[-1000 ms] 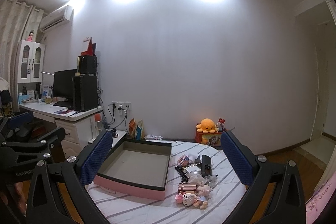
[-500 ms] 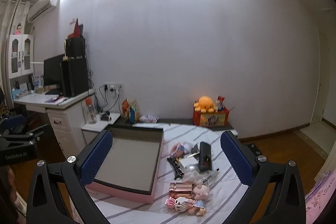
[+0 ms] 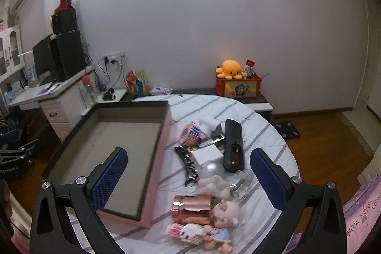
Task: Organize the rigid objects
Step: 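Move both tools toward the pink box and the items on the bed, then grasp the pink box rim with the left tool while the right tool approaches the astronaut, then grasp the white astronaut figure with the right tool and lift it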
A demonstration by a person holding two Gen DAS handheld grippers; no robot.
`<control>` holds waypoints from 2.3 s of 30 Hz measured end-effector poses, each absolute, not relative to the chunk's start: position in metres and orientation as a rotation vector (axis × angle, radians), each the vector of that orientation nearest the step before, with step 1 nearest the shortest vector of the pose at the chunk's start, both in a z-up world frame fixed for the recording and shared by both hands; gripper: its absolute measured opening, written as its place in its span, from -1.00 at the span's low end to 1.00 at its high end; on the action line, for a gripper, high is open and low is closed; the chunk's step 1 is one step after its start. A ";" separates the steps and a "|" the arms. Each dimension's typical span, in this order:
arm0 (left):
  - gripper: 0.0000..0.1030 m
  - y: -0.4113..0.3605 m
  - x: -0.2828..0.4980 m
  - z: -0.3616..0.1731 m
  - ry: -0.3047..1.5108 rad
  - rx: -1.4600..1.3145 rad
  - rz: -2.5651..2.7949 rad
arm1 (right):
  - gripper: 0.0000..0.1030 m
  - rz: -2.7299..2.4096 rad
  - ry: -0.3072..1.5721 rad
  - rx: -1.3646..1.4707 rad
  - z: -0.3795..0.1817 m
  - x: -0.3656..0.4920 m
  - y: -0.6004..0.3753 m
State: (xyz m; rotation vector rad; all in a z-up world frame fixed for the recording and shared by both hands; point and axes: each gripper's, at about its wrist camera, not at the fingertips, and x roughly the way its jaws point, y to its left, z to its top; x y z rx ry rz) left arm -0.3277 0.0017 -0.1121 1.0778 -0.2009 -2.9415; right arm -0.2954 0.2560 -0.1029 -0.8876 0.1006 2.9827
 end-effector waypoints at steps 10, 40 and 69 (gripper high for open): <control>0.01 -0.008 -0.378 -0.165 -0.180 1.382 -2.851 | 1.00 2.908 0.115 -1.047 -0.133 -0.337 0.284; -0.67 -0.002 -0.408 -0.201 -0.185 1.591 -2.768 | 0.06 2.836 0.051 -1.488 -0.195 -0.377 0.289; -0.67 -0.014 -0.400 -0.191 -0.107 1.610 -2.827 | 0.05 3.124 0.057 -1.238 -0.123 -0.369 0.220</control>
